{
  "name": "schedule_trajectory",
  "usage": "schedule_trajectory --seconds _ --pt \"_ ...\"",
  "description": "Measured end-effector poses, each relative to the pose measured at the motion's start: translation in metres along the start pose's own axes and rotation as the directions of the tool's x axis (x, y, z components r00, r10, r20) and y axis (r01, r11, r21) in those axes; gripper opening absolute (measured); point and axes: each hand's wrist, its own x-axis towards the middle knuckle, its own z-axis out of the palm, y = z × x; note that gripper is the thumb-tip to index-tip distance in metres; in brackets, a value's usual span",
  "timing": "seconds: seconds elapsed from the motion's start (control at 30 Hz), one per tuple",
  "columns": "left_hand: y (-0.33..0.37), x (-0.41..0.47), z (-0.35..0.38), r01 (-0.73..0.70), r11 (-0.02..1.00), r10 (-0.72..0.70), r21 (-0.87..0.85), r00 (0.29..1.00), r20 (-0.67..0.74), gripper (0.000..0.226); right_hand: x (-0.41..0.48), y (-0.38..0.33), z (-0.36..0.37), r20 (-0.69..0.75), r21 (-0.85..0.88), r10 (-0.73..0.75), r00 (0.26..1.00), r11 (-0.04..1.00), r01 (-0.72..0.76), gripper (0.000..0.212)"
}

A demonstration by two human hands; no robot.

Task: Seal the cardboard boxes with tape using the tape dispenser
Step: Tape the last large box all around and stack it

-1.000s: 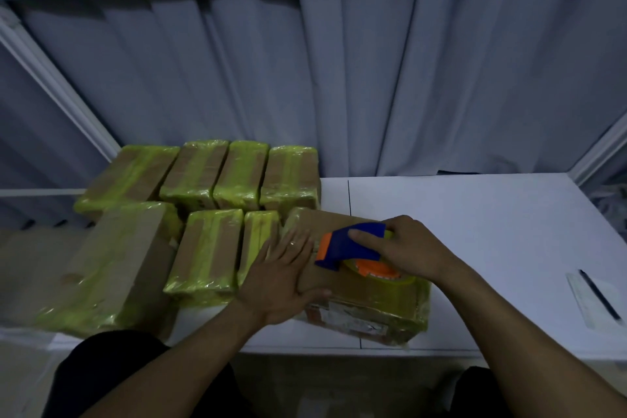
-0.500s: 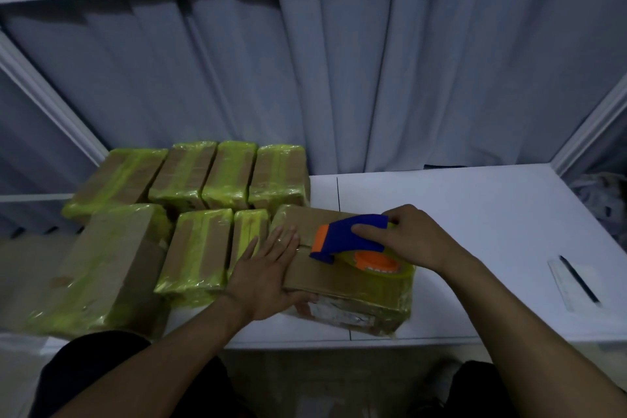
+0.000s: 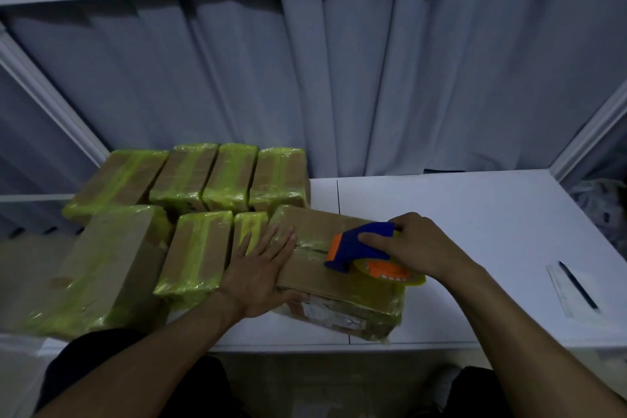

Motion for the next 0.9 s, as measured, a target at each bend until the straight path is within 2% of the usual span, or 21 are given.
schedule_trajectory --seconds 0.17,0.3,0.37,0.5,0.73,0.9 --pt "-0.009 0.005 -0.014 -0.040 0.999 0.039 0.034 0.998 0.051 0.118 0.003 -0.007 0.013 -0.002 -0.010 0.002 1.000 1.000 -0.002 0.049" --pt "0.019 0.009 -0.017 -0.063 0.992 0.067 -0.108 0.997 0.040 0.116 0.005 -0.004 0.012 0.000 0.003 0.012 1.000 1.000 -0.012 0.052" --pt "0.034 0.014 -0.011 -0.022 0.984 0.031 -0.179 0.998 0.046 0.115 0.005 -0.001 0.013 -0.006 0.015 0.015 1.000 1.000 -0.015 0.054" --pt "0.046 0.016 -0.002 0.051 0.993 -0.047 -0.109 0.998 0.042 0.114 0.001 0.001 0.012 -0.015 0.032 0.006 1.000 0.999 -0.005 0.053" --pt "0.047 0.015 -0.004 0.062 0.991 -0.057 -0.118 0.997 0.048 0.110 -0.011 0.003 0.001 -0.027 0.130 0.015 1.000 0.992 -0.012 0.044" --pt "0.047 0.015 -0.004 0.048 0.991 -0.043 -0.125 0.998 0.043 0.110 -0.021 0.009 -0.007 -0.021 0.123 0.012 1.000 0.992 -0.010 0.039"
